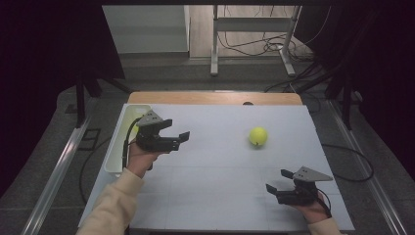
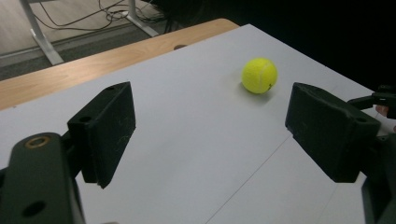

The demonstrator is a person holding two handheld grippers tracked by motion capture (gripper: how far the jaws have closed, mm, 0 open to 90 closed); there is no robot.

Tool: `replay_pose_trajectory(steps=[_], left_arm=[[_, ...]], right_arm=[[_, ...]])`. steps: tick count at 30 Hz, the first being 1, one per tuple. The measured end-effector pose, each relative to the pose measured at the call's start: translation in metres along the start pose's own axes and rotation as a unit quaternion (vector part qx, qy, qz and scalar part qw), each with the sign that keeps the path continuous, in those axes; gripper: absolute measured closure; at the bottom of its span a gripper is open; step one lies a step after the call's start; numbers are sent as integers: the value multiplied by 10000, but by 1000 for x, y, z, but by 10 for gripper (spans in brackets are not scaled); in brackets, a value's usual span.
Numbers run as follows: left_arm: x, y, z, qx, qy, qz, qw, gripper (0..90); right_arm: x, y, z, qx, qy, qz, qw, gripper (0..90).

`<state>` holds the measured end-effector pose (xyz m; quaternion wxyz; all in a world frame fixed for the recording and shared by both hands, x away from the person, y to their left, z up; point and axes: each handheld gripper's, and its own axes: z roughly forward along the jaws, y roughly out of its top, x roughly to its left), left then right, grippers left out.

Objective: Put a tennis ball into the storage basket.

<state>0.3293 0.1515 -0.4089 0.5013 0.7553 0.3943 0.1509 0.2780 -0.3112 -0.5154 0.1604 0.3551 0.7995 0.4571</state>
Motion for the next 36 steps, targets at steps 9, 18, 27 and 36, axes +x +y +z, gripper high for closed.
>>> replay_pose_trajectory(steps=[9,18,27,36], left_arm=[[-7,0,14,62,-157,37,9999,167],[-16,-1,29,121,-304,56,9994,167],[-20,-1,46,226,-414,70,9989,163],[-26,-2,64,307,-500,109,9982,163]], right_arm=[[0,0,0,-4,-9,-1,10000,160],[0,1,1,0,5,-20,10000,160],[-1,3,3,-32,42,-22,10000,161],[-1,4,4,-49,51,-35,10000,161]])
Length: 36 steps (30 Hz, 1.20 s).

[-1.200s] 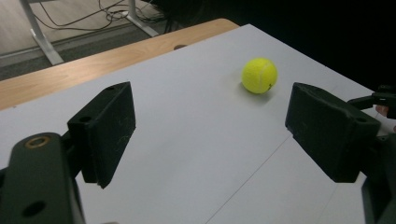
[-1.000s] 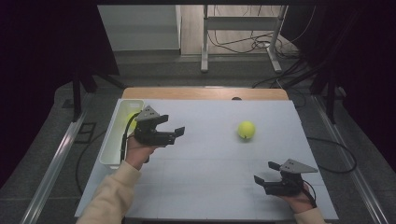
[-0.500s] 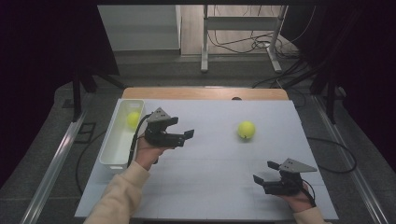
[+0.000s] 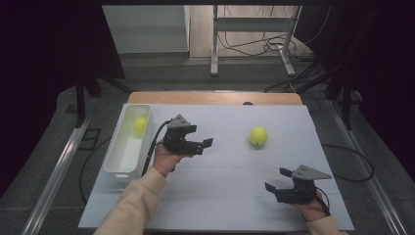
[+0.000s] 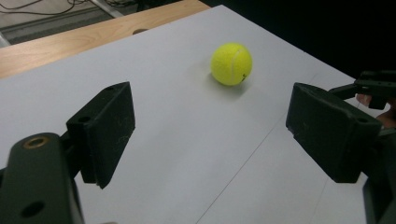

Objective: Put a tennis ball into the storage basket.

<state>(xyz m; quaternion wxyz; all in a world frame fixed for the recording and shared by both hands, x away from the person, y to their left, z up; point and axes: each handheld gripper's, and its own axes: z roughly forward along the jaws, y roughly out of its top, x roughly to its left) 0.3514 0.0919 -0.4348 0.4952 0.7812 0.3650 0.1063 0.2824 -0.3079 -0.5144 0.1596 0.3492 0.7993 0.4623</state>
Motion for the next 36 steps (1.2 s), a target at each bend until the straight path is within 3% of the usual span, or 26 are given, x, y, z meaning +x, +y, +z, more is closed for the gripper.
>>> replay_pose_trajectory(steps=[9,19,36], left_arm=[[-3,-2,19,-15,-90,128,9999,162],[-4,-5,39,67,-209,74,9997,161],[-13,-1,57,208,-273,140,9993,156]], right_arm=[[1,0,-1,3,40,-32,10000,161],[1,0,-1,1,92,-36,10000,161],[4,-1,-3,-8,104,-66,9999,161]])
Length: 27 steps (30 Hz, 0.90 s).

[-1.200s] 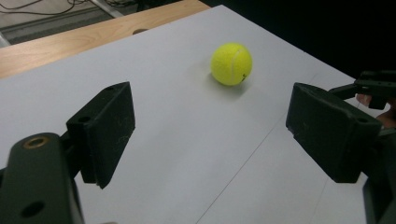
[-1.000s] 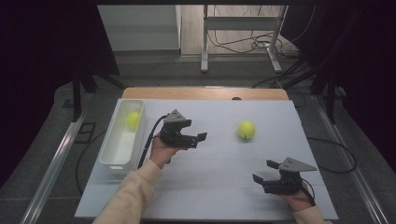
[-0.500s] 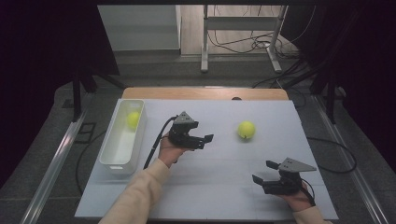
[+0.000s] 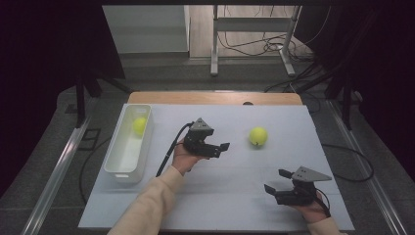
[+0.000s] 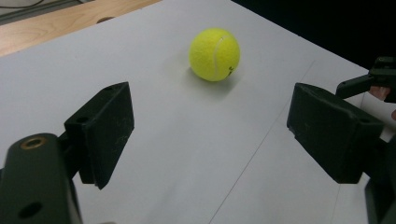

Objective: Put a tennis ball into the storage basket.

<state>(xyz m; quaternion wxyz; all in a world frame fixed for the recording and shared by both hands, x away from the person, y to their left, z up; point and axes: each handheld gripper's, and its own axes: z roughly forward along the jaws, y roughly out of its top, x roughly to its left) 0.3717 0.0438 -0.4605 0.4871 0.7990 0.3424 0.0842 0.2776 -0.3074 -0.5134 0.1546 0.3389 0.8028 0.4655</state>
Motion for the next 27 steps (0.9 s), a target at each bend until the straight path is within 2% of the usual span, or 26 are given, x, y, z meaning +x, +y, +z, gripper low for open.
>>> replay_pose_trajectory(steps=[13,18,27], left_arm=[[1,2,16,22,9,-26,10000,146],[0,5,21,76,54,96,9999,147],[-3,8,26,103,58,131,9998,141]], right_arm=[[0,-1,-1,4,-18,13,10000,161],[-1,-1,-1,17,-29,11,10000,161],[-1,-1,-1,17,-26,8,10000,161]])
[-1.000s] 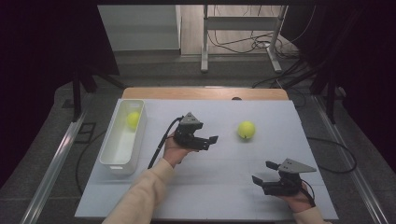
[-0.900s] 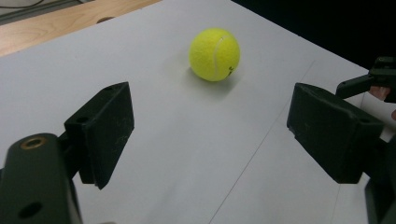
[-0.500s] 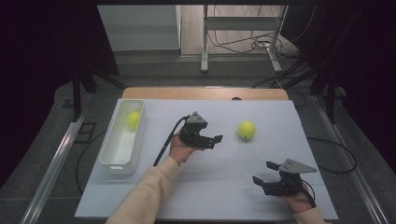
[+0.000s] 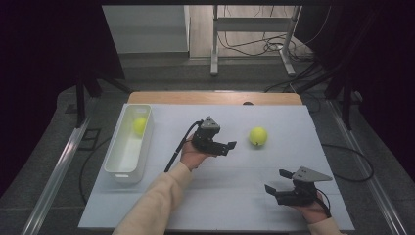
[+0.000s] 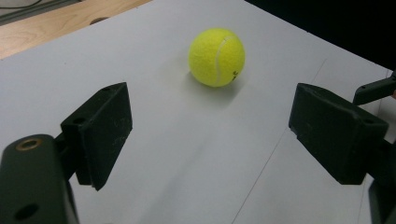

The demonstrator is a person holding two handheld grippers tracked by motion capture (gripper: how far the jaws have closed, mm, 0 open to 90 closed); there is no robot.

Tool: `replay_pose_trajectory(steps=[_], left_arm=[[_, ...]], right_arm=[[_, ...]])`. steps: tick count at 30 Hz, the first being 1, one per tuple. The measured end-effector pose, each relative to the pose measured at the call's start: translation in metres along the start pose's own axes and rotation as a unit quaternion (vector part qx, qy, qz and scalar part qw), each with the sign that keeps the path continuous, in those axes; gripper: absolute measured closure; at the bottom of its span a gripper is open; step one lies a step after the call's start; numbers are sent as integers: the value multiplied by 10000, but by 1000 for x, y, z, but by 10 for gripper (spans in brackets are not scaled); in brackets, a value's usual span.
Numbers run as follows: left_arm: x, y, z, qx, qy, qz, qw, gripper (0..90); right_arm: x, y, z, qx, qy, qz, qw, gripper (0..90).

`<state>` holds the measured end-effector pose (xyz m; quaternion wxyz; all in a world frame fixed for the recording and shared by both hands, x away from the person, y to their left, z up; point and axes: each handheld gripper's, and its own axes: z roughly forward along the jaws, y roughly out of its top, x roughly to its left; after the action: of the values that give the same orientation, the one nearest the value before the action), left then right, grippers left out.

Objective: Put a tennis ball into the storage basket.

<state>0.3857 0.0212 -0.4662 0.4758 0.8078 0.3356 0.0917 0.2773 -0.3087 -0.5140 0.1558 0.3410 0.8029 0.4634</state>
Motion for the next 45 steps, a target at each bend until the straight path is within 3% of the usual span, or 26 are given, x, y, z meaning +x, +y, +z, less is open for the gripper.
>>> replay_pose_trajectory(steps=[45], left_arm=[[-6,13,8,74,-26,100,9999,133]], right_arm=[[0,-1,-1,27,-19,-24,10000,160]])
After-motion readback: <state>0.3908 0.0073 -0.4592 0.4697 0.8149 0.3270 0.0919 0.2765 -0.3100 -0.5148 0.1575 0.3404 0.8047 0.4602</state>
